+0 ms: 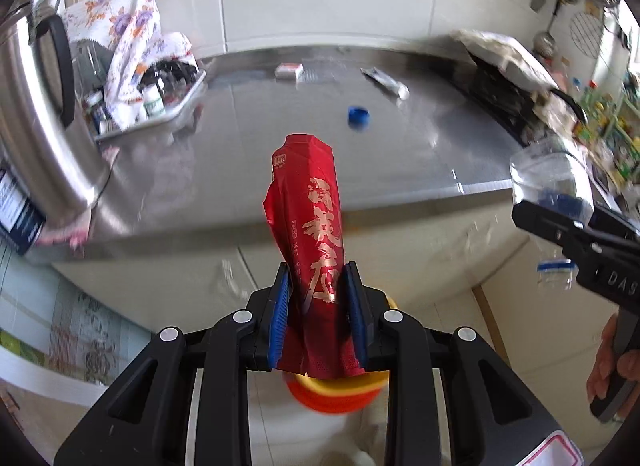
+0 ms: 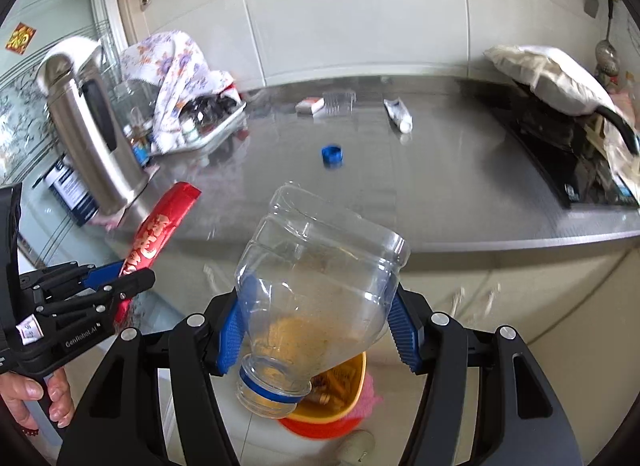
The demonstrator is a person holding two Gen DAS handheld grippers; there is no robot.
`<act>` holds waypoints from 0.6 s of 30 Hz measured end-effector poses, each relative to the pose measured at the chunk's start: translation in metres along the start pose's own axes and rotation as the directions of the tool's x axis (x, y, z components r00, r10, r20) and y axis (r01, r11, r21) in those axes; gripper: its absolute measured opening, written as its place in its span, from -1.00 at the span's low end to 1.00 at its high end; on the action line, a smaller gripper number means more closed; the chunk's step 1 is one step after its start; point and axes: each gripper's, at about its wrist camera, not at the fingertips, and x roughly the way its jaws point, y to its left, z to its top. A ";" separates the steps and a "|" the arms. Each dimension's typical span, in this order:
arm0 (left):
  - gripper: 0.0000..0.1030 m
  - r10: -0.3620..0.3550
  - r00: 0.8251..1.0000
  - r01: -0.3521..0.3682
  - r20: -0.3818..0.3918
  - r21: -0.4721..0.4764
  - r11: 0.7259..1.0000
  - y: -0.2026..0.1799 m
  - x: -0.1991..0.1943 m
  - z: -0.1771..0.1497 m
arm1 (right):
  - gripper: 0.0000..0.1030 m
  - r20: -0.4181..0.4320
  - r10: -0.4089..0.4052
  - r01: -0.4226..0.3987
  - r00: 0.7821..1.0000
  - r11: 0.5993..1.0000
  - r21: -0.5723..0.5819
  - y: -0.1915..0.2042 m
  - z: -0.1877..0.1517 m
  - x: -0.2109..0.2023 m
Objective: Collect trash
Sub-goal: 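Carry both items over the yellow bin and open both tools to drop them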
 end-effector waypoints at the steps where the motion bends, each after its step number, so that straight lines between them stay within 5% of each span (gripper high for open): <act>1: -0.48 -0.003 1.000 0.003 -0.010 0.004 1.000 -0.001 -0.001 -0.007 | 0.22 -0.010 -0.001 0.001 1.000 1.000 -0.003 0.001 -0.006 -0.001; 11: -0.48 -0.040 0.986 0.043 -0.162 0.018 0.999 -0.013 0.029 -0.076 | 0.22 -0.168 0.027 -0.030 0.985 0.999 -0.014 -0.003 -0.069 0.016; 18: -0.44 -0.087 0.954 0.109 -0.287 0.060 0.992 -0.022 0.084 -0.108 | 0.22 -0.323 0.106 -0.104 0.940 0.994 0.022 -0.023 -0.111 0.086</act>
